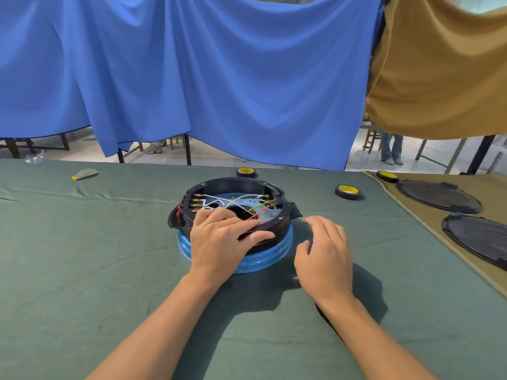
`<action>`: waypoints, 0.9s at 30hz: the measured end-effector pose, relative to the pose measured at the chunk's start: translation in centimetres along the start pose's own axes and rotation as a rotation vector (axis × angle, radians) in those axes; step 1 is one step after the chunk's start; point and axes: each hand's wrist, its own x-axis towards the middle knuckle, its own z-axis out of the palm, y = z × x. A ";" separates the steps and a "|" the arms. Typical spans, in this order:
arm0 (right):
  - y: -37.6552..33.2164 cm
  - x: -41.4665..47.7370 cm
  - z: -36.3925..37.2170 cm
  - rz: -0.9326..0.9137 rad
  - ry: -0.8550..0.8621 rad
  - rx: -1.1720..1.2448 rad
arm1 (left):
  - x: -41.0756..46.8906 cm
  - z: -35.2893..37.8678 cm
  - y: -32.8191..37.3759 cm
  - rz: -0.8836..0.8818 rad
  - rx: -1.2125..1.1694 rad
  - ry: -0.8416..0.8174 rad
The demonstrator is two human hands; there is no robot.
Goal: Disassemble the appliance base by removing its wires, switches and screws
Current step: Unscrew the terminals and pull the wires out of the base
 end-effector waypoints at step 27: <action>2.7 2.4 0.2 0.412 0.068 0.219 | -0.1 -1.3 0.6 -0.146 -0.171 -0.271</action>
